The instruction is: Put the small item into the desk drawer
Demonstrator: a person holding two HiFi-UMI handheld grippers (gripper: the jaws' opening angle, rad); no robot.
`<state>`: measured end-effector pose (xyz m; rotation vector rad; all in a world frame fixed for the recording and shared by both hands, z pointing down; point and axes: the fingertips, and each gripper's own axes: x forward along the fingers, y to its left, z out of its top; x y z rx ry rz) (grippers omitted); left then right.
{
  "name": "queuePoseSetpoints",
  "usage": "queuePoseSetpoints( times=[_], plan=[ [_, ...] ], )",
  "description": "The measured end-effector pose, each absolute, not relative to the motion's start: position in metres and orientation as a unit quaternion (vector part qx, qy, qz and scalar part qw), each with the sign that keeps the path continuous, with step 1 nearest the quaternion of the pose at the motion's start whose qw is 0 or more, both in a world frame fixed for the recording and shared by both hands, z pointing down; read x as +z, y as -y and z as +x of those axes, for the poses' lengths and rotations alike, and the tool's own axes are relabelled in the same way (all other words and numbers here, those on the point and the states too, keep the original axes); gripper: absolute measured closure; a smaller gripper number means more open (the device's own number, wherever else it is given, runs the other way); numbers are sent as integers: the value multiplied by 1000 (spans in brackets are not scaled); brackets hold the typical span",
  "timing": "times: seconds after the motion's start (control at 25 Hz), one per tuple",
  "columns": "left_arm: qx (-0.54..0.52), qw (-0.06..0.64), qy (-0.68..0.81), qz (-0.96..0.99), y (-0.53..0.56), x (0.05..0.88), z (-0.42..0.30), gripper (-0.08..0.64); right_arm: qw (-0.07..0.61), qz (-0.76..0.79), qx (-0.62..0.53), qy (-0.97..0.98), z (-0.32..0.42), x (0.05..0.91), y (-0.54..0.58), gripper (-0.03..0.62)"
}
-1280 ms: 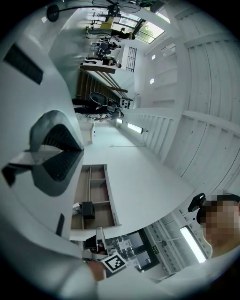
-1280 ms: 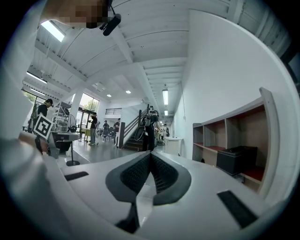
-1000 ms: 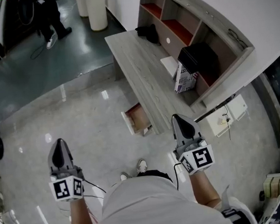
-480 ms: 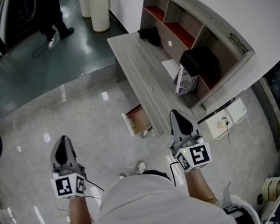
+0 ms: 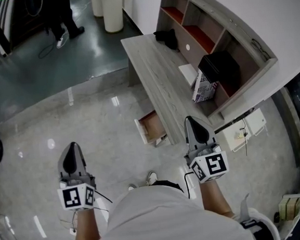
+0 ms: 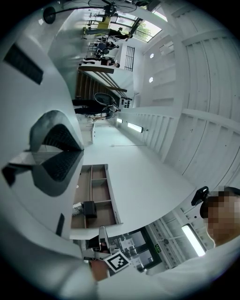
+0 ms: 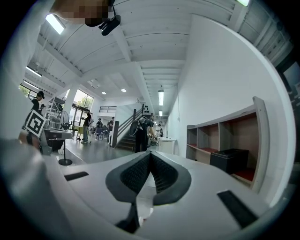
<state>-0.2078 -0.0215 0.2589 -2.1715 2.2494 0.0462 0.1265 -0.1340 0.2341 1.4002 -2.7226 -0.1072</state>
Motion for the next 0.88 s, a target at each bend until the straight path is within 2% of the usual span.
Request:
queuePoseSetpoints(
  times=[0.88],
  plan=[
    [19,-18,-716,-698,-35,278,-217,541,55,455,-44,888,111,242,78,571]
  ],
)
